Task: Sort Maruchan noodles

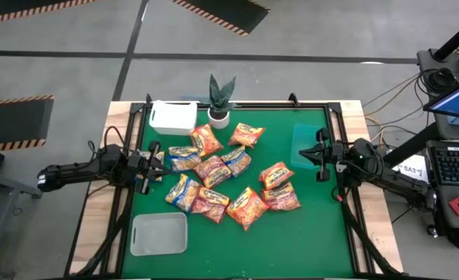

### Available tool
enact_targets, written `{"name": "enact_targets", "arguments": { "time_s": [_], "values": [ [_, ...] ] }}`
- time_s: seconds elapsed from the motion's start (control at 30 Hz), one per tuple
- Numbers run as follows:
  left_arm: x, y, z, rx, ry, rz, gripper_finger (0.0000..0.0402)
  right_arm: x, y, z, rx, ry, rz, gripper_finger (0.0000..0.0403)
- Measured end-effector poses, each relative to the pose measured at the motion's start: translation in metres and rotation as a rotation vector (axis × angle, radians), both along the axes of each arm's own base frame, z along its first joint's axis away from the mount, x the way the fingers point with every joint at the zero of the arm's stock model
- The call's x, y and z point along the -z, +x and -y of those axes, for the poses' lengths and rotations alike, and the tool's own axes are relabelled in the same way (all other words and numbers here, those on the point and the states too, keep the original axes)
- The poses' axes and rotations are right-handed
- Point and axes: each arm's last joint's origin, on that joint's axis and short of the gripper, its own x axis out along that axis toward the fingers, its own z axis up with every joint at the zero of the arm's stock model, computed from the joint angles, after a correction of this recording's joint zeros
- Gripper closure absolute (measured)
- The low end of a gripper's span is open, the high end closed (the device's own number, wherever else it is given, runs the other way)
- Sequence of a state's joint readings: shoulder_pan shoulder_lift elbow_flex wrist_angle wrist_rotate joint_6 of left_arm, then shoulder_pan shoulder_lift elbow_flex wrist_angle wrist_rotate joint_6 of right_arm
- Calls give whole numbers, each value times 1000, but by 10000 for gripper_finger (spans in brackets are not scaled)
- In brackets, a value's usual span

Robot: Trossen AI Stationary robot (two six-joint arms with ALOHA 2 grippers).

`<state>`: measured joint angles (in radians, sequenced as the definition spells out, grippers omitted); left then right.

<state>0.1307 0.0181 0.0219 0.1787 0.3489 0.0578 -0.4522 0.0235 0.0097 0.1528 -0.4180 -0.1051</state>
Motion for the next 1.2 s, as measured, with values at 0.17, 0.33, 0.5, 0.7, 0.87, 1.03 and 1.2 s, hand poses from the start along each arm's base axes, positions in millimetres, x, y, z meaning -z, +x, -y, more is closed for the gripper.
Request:
{"name": "enact_targets", "arguments": {
  "time_s": [0.17, 0.33, 0.5, 0.7, 0.87, 1.03, 1.2],
  "values": [
    [0, 0, 0, 0, 0, 0, 402, 0, 0, 0, 0, 0, 0, 390],
    [0, 0, 0, 0, 0, 0, 402, 0, 0, 0, 0, 0, 0, 390],
    [0, 0, 0, 0, 0, 0, 402, 0, 0, 0, 0, 0, 0, 390],
    [0, 0, 0, 0, 0, 0, 402, 0, 0, 0, 0, 0, 0, 390],
    [0, 0, 0, -1, 3, 2, 402, 0, 0, 0, 0, 0, 0, 390],
    [-8, -2, 0, -8, 5, 84, 402, 0, 0, 0, 0, 0, 1, 390],
    [-23, -7, 1, 45, -149, 209, 402, -1, 0, 0, -22, 111, 8, 390]
  ]
}}
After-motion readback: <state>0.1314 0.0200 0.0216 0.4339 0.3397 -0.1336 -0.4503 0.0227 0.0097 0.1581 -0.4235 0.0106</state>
